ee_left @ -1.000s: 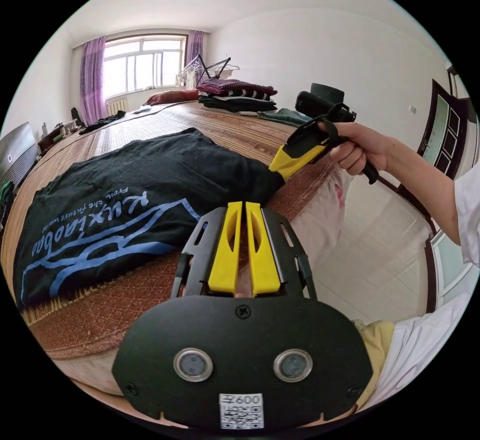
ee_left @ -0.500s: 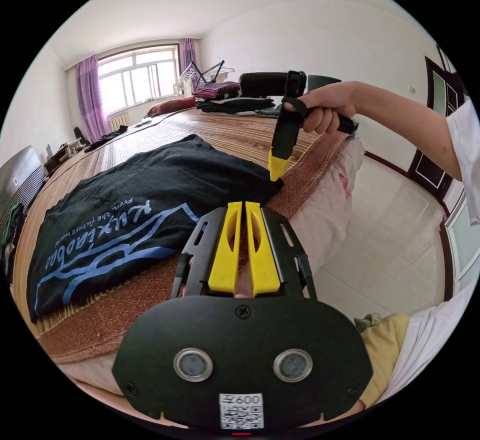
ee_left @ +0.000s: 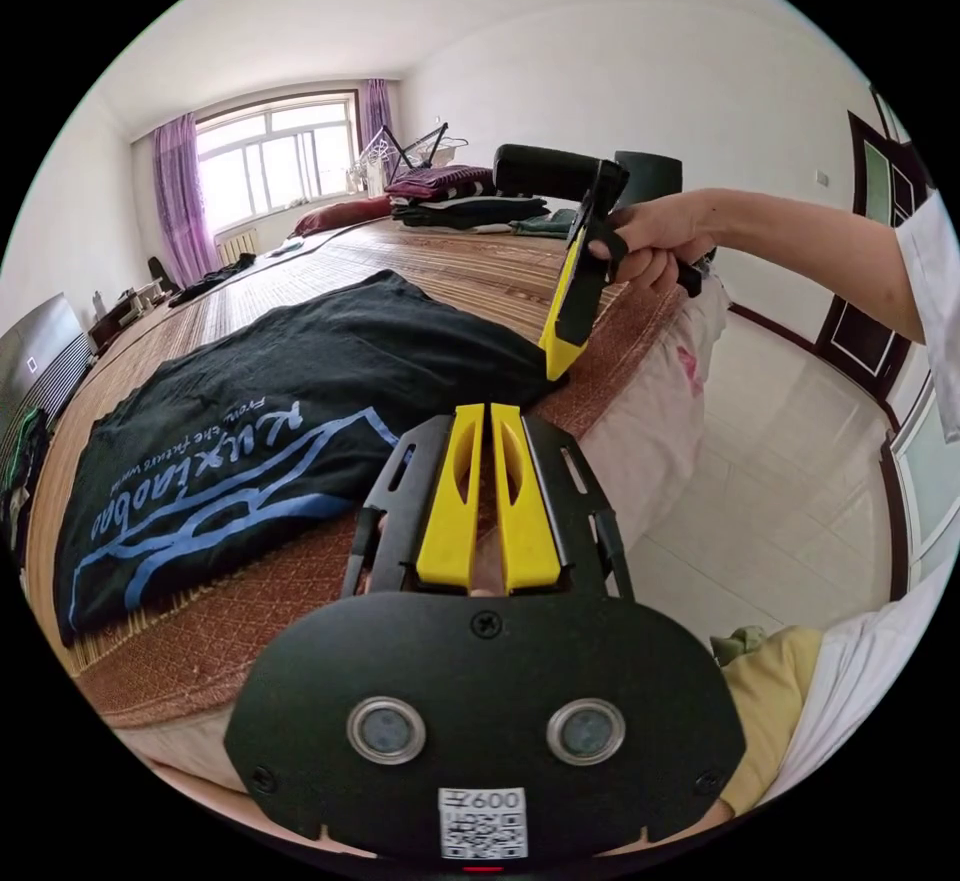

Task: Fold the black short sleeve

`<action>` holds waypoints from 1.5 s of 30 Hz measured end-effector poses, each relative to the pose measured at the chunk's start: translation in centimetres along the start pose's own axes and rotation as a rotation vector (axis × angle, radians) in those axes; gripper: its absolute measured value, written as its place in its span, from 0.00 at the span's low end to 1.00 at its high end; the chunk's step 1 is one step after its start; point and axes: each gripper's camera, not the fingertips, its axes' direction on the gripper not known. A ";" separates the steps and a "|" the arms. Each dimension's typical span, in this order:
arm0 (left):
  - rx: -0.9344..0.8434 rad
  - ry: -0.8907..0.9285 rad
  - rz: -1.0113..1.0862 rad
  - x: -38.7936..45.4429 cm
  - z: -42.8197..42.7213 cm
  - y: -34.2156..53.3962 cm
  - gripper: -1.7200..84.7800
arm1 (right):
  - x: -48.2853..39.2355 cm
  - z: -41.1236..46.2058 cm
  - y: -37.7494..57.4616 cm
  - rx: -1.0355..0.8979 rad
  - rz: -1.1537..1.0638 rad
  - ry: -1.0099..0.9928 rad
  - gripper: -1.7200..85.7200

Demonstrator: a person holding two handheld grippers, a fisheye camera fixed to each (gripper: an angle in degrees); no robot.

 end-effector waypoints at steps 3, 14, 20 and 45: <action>-0.001 -0.015 0.015 0.3 1.0 1.2 0.03 | 0.1 0.7 0.5 0.005 -0.004 0.019 0.01; 0.023 -0.037 0.038 3.8 3.6 7.3 0.04 | 2.3 1.6 6.2 -0.020 0.142 0.053 0.01; 0.077 -0.219 0.292 10.7 4.2 10.3 0.08 | -1.6 -0.3 8.3 0.305 0.057 0.192 0.01; -0.036 -0.146 0.452 34.7 4.7 7.9 0.05 | 8.3 1.1 4.3 0.387 -0.023 0.004 0.01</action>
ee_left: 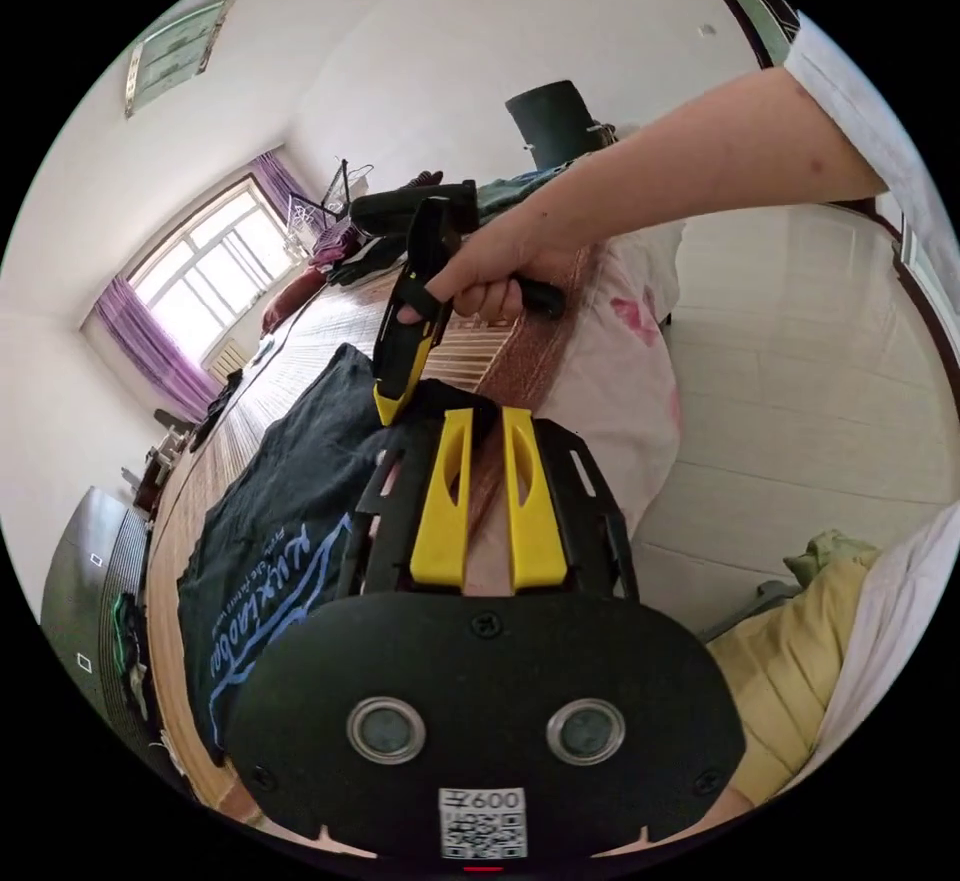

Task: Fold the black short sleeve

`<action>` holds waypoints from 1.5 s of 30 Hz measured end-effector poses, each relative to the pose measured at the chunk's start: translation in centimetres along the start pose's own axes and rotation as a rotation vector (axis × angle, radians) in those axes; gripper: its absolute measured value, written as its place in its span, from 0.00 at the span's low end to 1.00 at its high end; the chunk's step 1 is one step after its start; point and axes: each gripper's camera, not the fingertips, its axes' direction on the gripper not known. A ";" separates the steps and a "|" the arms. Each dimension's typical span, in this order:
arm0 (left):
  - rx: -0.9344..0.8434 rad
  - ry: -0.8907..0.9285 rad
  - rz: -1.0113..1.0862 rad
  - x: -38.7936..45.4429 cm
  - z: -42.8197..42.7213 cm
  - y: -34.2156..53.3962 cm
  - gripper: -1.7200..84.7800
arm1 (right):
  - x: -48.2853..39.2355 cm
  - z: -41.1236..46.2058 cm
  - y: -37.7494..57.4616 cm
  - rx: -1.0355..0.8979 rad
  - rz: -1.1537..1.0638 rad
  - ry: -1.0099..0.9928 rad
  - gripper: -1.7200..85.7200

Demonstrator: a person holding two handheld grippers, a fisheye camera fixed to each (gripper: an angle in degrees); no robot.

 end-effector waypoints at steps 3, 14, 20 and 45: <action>-0.006 0.011 0.061 2.5 -1.2 -2.1 0.05 | 0.8 -0.9 0.2 0.006 -0.005 -0.008 0.01; -0.098 0.278 -0.256 4.4 -7.5 -12.8 0.04 | 3.7 -3.7 0.6 0.003 -0.004 -0.024 0.01; -0.003 0.411 -0.543 5.5 -14.0 -16.1 0.03 | 5.2 -4.9 1.1 0.004 -0.003 -0.037 0.01; -0.265 0.052 -0.891 5.3 -49.6 -27.1 0.03 | 2.5 -4.3 13.0 0.294 -0.002 0.191 0.01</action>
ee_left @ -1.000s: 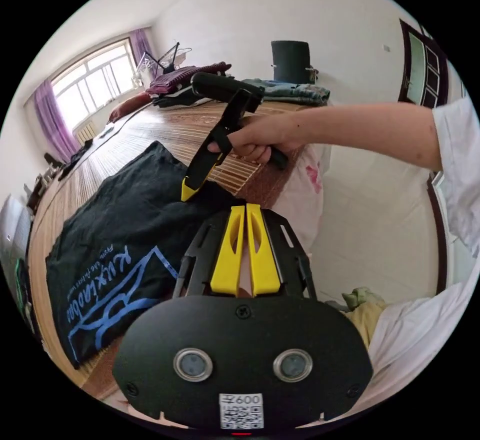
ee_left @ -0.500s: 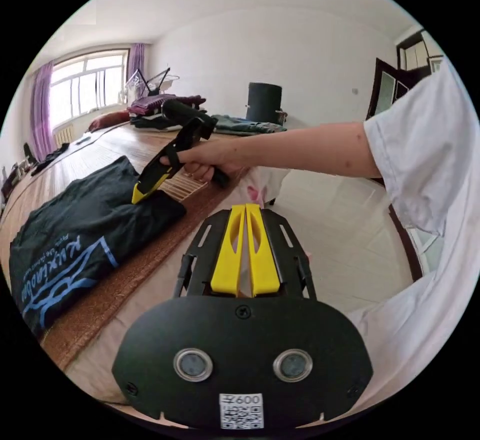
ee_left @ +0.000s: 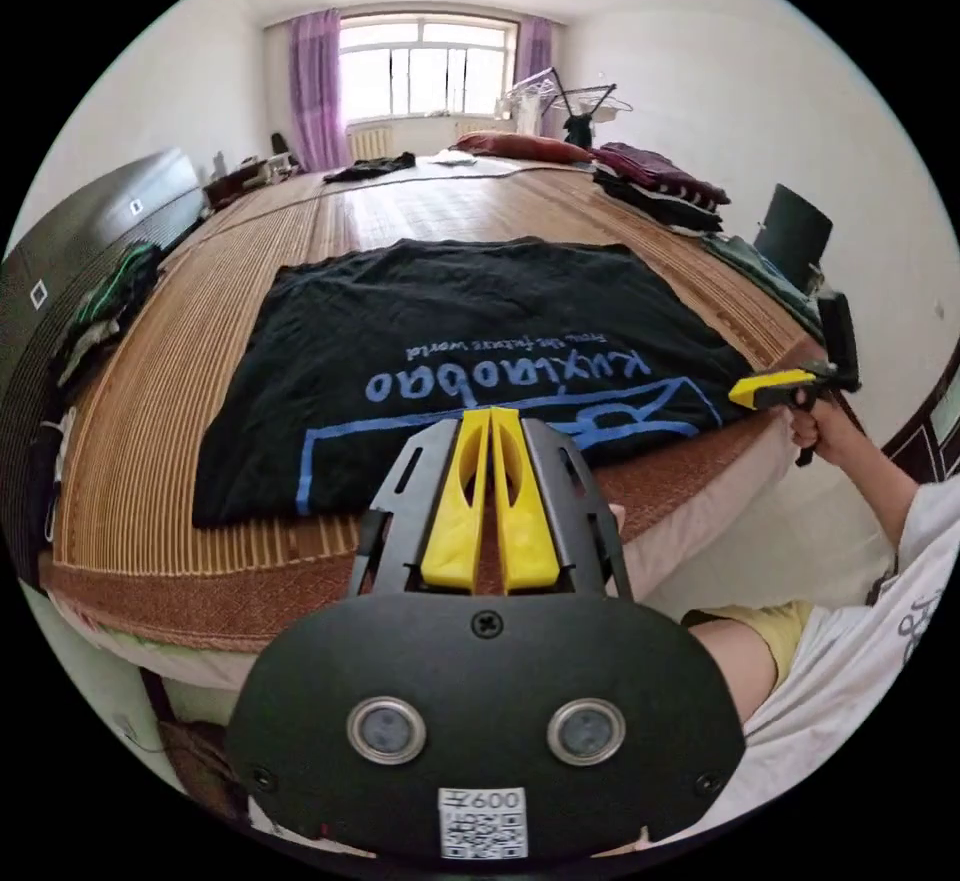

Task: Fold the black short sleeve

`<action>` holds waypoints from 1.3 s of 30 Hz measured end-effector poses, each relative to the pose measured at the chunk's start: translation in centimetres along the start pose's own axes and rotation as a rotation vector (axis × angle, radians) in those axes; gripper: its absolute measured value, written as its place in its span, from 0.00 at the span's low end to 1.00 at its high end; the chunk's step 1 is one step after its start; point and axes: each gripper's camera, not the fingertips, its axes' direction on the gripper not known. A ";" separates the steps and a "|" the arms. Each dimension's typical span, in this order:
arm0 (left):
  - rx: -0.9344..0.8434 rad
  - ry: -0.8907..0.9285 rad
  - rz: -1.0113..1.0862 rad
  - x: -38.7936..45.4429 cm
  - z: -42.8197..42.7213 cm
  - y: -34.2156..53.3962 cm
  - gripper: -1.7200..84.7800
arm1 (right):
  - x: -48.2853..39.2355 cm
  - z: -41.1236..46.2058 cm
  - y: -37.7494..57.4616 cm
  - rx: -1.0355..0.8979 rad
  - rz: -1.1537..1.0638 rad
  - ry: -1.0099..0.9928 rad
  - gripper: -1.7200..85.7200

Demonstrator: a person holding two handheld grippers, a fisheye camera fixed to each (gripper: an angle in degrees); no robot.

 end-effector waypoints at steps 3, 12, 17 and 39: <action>-0.032 0.051 -0.267 -4.7 -4.4 0.3 0.03 | 0.9 -0.7 0.8 0.017 -0.018 0.022 0.01; 0.043 0.015 -0.526 -13.7 -23.3 10.7 0.05 | 4.3 -1.3 0.1 -0.044 0.000 0.053 0.01; 0.091 0.158 -0.379 -11.5 -30.3 11.3 0.12 | 8.0 -2.1 0.7 -0.016 0.082 0.002 0.01; -0.008 0.369 -0.131 -5.1 -41.9 11.1 0.05 | 16.9 -2.5 4.1 -0.060 0.112 0.021 0.01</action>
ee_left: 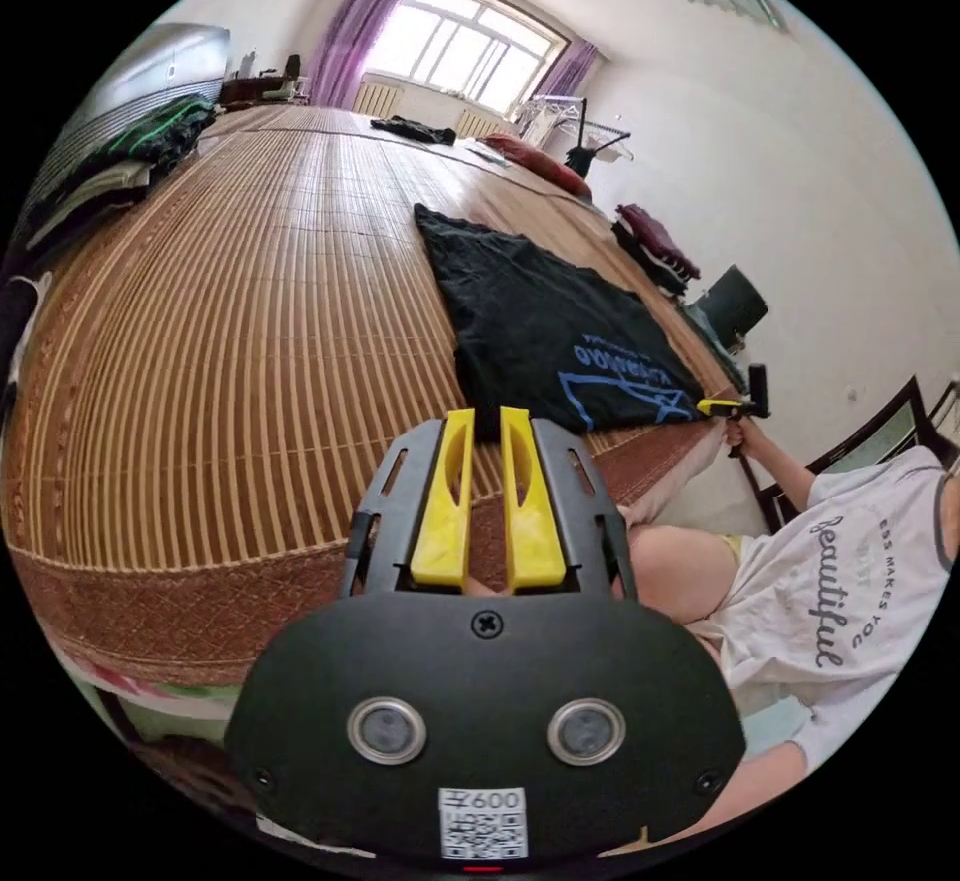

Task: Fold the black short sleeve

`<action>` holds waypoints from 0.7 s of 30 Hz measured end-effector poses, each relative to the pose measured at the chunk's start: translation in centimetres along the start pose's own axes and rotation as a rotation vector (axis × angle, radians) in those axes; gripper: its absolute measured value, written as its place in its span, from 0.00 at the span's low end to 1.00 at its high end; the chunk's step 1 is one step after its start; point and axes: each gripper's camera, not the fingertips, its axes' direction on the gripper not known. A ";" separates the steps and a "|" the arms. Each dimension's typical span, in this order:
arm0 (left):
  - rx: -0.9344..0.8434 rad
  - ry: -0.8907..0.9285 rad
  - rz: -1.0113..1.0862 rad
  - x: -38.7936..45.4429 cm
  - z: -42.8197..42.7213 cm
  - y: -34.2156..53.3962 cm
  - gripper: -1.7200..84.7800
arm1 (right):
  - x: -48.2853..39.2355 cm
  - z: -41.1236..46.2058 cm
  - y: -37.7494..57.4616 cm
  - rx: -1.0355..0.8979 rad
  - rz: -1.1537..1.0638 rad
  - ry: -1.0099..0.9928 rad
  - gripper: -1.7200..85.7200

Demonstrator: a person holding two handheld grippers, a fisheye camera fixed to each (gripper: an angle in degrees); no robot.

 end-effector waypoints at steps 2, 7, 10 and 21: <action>-0.007 -0.004 -0.009 -0.3 0.0 0.5 0.05 | 0.8 0.3 0.8 0.006 -0.005 0.008 0.01; -0.063 -0.035 -0.014 -0.7 1.3 1.8 0.04 | 2.2 1.1 2.3 -0.003 -0.022 0.026 0.01; -0.080 -0.055 -0.018 -1.1 1.9 2.7 0.03 | 3.4 1.7 3.4 -0.011 -0.027 0.015 0.01; -0.133 -0.184 0.069 -2.3 4.0 10.0 0.03 | 4.3 5.4 6.5 -0.104 -0.088 0.136 0.01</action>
